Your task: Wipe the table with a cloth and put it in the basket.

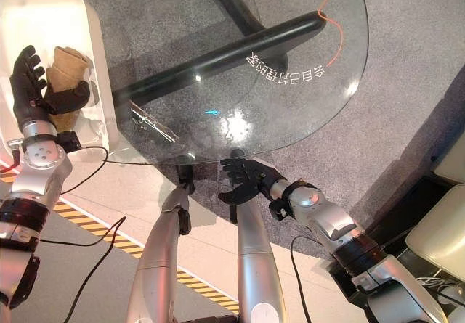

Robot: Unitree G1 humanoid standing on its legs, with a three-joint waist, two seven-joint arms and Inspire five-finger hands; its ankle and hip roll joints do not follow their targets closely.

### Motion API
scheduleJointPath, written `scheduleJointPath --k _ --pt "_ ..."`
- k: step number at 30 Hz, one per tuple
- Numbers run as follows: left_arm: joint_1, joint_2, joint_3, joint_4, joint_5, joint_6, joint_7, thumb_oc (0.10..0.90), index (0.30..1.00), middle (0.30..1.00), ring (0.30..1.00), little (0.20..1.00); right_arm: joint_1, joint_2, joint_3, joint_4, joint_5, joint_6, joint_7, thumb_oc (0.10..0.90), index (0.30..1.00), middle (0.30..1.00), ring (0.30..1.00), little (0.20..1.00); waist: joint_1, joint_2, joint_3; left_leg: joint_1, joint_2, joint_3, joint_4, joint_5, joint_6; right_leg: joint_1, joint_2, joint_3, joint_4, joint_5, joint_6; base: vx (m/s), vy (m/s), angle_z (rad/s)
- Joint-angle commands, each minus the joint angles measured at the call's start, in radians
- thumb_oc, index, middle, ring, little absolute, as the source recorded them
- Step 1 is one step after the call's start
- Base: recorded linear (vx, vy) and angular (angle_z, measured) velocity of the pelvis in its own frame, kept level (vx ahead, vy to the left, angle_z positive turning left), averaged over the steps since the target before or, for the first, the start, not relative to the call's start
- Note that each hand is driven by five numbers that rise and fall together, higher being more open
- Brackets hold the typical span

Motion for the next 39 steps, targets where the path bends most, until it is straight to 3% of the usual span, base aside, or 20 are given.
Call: scheduleJointPath --k 1,7,11,14,17,19,22,25,27,30,31,39 --pt "0.027 0.052 0.130 -0.041 0.097 -0.116 0.128 0.800 0.900 0.900 0.900 0.900 0.084 0.039 -0.043 -0.136 -0.018 -0.046 0.023 0.800 0.900 0.900 0.900 0.900 0.028 0.005 -0.024 0.089 -0.078 0.014 0.019 -0.095 0.009 0.104 0.057 0.018 -0.102 -0.006 0.014 -0.04 -0.072 0.01" --pt "0.125 0.108 0.235 -0.091 0.241 -0.127 0.256 0.800 0.900 0.900 0.900 0.900 0.166 0.049 -0.079 -0.133 -0.033 -0.079 0.043 0.800 0.900 0.900 0.900 0.900 0.049 0.001 -0.024 0.240 -0.070 -0.001 -0.024 -0.097 -0.003 0.259 0.046 -0.015 -0.132 -0.032 0.011 -0.05 -0.110 0.01" --pt "0.183 0.118 0.263 -0.102 0.198 -0.163 0.129 0.800 0.900 0.900 0.900 0.900 0.216 0.052 -0.097 -0.081 -0.064 -0.129 0.033 0.800 0.900 0.900 0.900 0.900 0.061 -0.011 -0.024 0.353 -0.062 -0.015 -0.065 -0.092 -0.014 0.381 0.041 -0.036 -0.168 -0.042 0.011 -0.06 -0.169 0.05" --pt "0.273 0.090 0.266 -0.161 0.235 -0.145 0.060 0.800 0.900 0.900 0.900 0.900 0.274 0.075 -0.123 -0.053 -0.098 -0.159 0.003 0.800 0.900 0.900 0.900 0.900 0.070 -0.022 -0.027 0.435 -0.054 -0.025 -0.102 -0.089 -0.017 0.466 0.036 -0.046 -0.195 -0.045 0.016 -0.03 -0.167 0.05" --pt "0.401 0.020 0.265 -0.242 0.174 -0.130 -0.069 0.800 0.900 0.900 0.900 0.900 0.353 0.124 -0.156 -0.002 -0.107 -0.206 0.005 0.800 0.900 0.900 0.900 0.900 0.076 -0.033 -0.070 0.503 -0.050 -0.039 -0.156 -0.085 -0.017 0.541 0.032 -0.053 -0.237 -0.046 0.023 0.01 -0.162 0.05" --pt "0.533 -0.092 0.218 -0.313 0.138 -0.099 -0.181 0.800 0.900 0.900 0.900 0.900 0.432 0.205 -0.193 0.077 -0.101 -0.226 -0.015 0.800 0.900 0.900 0.900 0.900 0.080 -0.038 -0.126 0.574 -0.040 -0.055 -0.215 -0.082 -0.018 0.619 0.035 -0.056 -0.285 -0.047 0.028 0.05 -0.217 -0.01" --pt "0.591 -0.143 0.185 -0.313 0.086 -0.078 -0.257 0.800 0.900 0.900 0.900 0.900 0.470 0.239 -0.206 0.131 -0.101 -0.244 -0.021 0.800 0.900 0.900 0.900 0.900 0.080 -0.035 -0.153 0.609 -0.034 -0.062 -0.239 -0.079 -0.019 0.660 0.039 -0.060 -0.310 -0.045 0.027 0.03 -0.139 -0.01" --pt "0.690 -0.252 0.080 -0.237 0.097 -0.052 -0.383 0.800 0.900 0.900 0.900 0.900 0.522 0.305 -0.244 0.280 -0.054 -0.258 -0.060 0.800 0.900 0.900 0.900 0.900 0.088 -0.032 -0.221 0.672 -0.020 -0.078 -0.269 -0.073 -0.021 0.739 0.044 -0.074 -0.349 -0.037 0.022 0.04 -0.176 0.11" --pt "0.734 -0.297 0.018 -0.160 0.102 0.008 -0.486 0.800 0.900 0.900 0.900 0.900 0.532 0.345 -0.252 0.391 -0.016 -0.240 -0.092 0.800 0.900 0.900 0.900 0.900 0.094 -0.031 -0.268 0.716 -0.010 -0.080 -0.289 -0.070 -0.024 0.794 0.045 -0.088 -0.376 -0.030 0.020 0.09 -0.147 0.16" --pt "0.746 -0.331 -0.041 -0.074 0.114 0.054 -0.533 0.800 0.900 0.900 0.900 0.900 0.520 0.376 -0.255 0.500 0.026 -0.233 -0.080 0.800 0.900 0.900 0.900 0.900 0.096 -0.030 -0.306 0.755 0.000 -0.075 -0.309 -0.068 -0.026 0.837 0.047 -0.095 -0.400 -0.028 0.021 0.08 -0.101 0.01" --pt "0.743 -0.365 -0.084 0.029 0.110 0.080 -0.552 0.800 0.900 0.900 0.900 0.900 0.501 0.405 -0.265 0.635 0.084 -0.246 -0.067 0.800 0.900 0.900 0.900 0.900 0.094 -0.027 -0.334 0.782 0.010 -0.068 -0.323 -0.067 -0.029 0.867 0.049 -0.098 -0.416 -0.027 0.022 0.07 -0.105 -0.04" --pt "0.676 -0.485 -0.091 0.437 0.062 0.119 -0.529 0.800 0.900 0.900 0.900 0.900 0.444 0.468 -0.296 1.004 0.030 -0.309 0.003 0.800 0.900 0.900 0.900 0.900 0.083 -0.023 -0.386 0.849 0.036 -0.035 -0.348 -0.077 -0.040 0.937 0.047 -0.100 -0.468 -0.021 0.029 0.03 -0.049 -0.09"
